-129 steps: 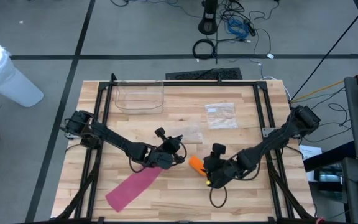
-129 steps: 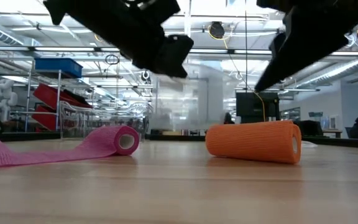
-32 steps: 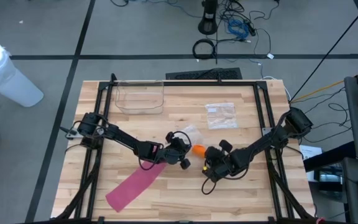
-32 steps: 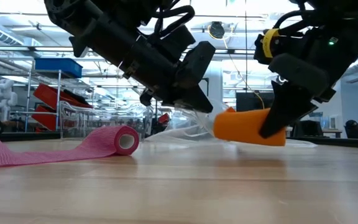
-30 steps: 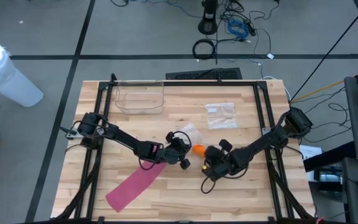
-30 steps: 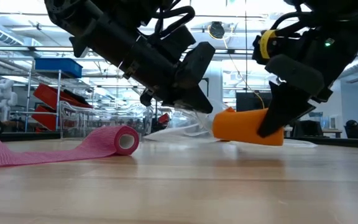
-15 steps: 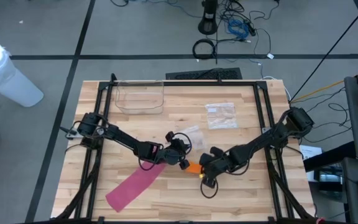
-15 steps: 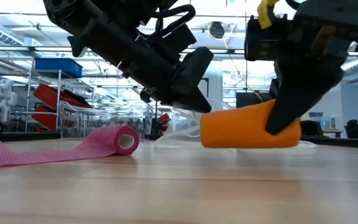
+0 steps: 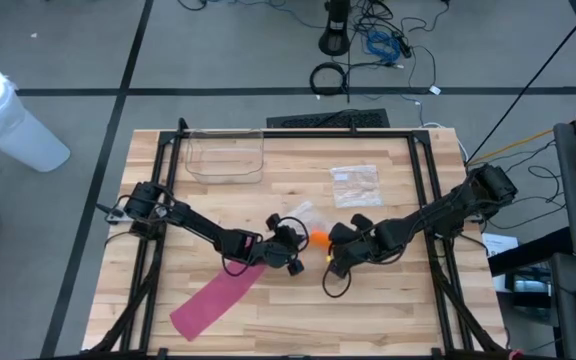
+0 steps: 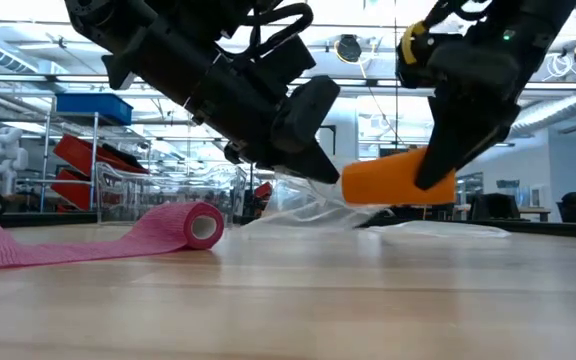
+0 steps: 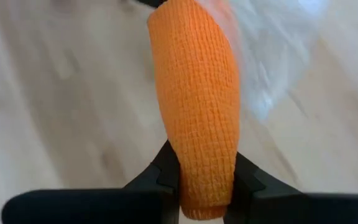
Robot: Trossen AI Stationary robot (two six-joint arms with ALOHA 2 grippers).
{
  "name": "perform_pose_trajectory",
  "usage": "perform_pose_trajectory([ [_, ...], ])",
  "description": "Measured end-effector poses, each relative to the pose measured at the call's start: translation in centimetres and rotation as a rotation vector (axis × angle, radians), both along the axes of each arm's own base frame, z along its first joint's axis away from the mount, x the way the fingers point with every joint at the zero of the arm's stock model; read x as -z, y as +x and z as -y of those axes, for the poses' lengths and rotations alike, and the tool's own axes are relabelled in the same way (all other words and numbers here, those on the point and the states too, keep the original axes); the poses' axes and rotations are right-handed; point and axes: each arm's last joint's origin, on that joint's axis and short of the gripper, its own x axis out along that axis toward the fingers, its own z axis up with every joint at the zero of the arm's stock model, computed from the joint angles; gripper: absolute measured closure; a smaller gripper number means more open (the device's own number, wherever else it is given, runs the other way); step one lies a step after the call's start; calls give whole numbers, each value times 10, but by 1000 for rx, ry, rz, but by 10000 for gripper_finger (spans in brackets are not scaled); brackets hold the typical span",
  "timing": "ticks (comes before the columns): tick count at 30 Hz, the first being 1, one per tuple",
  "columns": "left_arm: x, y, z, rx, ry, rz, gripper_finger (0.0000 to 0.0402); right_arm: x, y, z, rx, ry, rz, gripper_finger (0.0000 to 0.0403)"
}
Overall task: Roll bandage
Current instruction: Put the rolled orange bandage into the transparent zip bag
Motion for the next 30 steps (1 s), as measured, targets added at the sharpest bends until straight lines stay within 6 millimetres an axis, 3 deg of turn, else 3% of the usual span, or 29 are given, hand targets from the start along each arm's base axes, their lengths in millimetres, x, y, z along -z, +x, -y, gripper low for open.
perform_pose_trajectory([
  [9, -13, 9, 7, 60, -74, 42, 387, 0, -2, 3, 80, -34, 10, 346],
  [17, -13, 10, 4, 54, -76, 44, 387, -3, 7, -2, 26, 61, 85, 346],
  [30, -14, 12, 3, 106, -115, 48, 387, 7, 15, 10, 96, 29, 74, 337],
])
